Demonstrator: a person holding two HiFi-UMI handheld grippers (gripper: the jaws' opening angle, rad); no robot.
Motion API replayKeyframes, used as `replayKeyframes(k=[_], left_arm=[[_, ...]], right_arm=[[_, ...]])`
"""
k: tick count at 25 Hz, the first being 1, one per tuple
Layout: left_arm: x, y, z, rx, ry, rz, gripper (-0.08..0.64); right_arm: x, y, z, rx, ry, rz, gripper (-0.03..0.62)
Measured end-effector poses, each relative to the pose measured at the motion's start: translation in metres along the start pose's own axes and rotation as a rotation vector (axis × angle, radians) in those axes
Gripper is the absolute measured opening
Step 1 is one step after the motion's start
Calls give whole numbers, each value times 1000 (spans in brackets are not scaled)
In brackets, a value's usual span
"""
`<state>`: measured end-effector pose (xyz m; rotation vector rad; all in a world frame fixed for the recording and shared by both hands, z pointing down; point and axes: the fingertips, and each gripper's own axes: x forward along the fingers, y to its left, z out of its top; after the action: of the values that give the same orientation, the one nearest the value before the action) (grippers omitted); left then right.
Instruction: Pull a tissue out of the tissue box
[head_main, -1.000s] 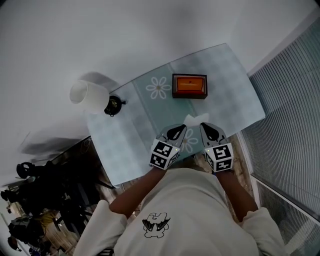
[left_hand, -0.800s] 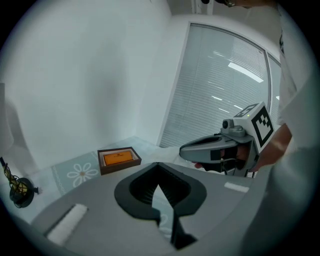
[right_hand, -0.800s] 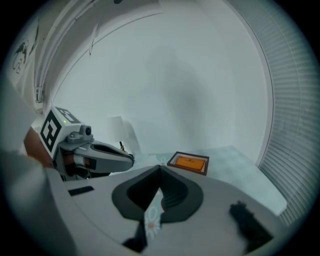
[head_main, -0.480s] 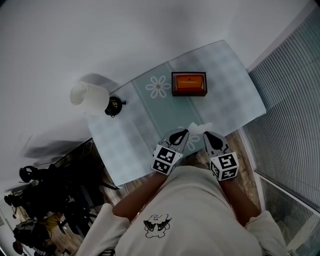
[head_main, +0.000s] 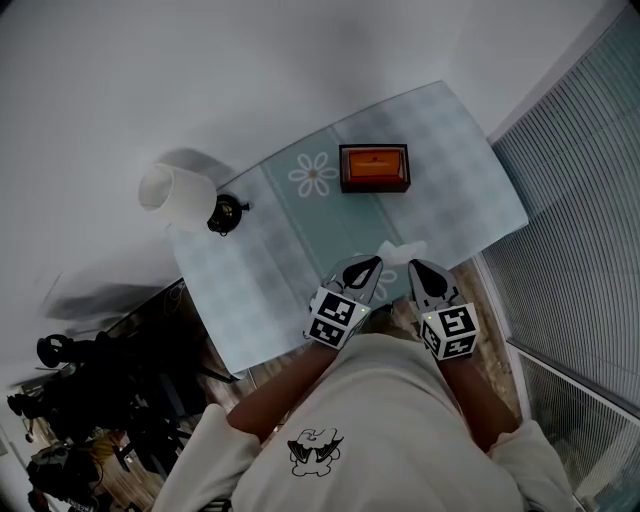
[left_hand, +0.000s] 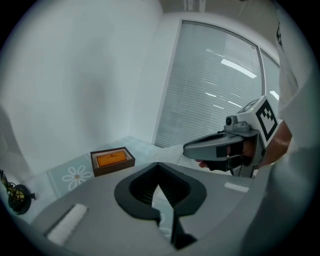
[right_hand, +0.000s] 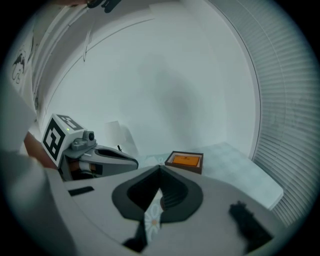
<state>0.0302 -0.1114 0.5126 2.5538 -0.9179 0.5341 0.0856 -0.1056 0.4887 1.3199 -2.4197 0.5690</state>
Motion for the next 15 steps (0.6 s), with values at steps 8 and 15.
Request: replayKeyframes(k=[8, 15], left_arm=[[-5, 5, -6, -16, 7, 8, 5], [-3, 2, -8, -5, 5, -6, 5]], right_arm=[[3, 8, 4, -6, -1, 10, 12], [3, 9, 4, -8, -4, 4, 12]])
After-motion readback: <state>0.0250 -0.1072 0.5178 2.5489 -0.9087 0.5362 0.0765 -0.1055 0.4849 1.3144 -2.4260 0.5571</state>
